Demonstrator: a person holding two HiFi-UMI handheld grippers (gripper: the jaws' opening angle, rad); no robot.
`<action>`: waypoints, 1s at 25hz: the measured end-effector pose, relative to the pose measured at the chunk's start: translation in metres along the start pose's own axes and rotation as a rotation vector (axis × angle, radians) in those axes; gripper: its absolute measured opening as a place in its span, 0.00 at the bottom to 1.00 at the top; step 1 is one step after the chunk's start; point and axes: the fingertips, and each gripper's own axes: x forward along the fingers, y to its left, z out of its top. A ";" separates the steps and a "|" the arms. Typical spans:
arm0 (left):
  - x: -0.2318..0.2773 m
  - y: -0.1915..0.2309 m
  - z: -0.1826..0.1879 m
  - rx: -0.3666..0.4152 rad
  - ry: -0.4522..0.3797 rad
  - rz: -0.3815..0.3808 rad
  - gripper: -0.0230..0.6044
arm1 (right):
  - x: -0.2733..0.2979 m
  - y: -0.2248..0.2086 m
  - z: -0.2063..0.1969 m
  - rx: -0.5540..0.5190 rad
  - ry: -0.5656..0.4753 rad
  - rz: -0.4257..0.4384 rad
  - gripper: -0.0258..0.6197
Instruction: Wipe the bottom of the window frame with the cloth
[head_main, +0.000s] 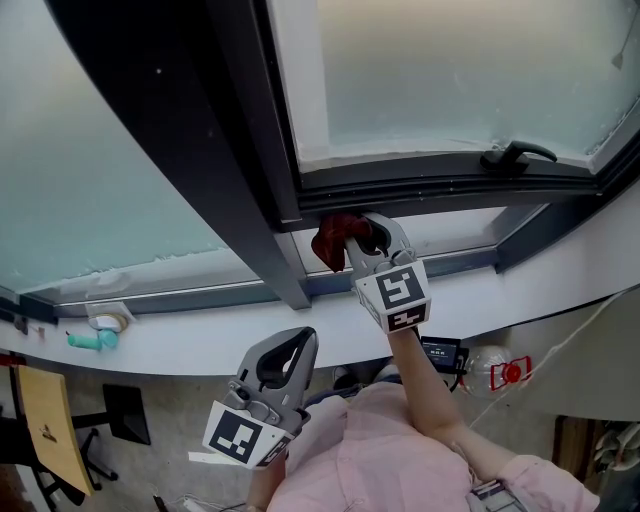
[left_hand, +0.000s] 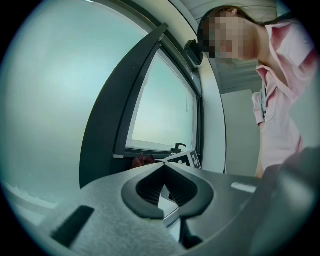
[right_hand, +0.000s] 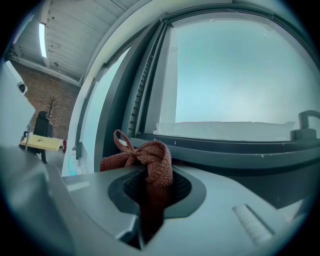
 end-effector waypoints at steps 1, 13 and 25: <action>0.001 0.000 0.000 0.000 0.001 -0.001 0.04 | -0.001 -0.001 0.001 0.006 -0.005 -0.001 0.12; 0.008 -0.006 0.000 0.010 0.006 -0.016 0.04 | -0.006 -0.011 -0.002 -0.002 -0.001 -0.010 0.12; 0.015 -0.011 -0.003 0.002 0.015 -0.030 0.04 | -0.019 -0.036 0.000 -0.060 -0.003 -0.078 0.12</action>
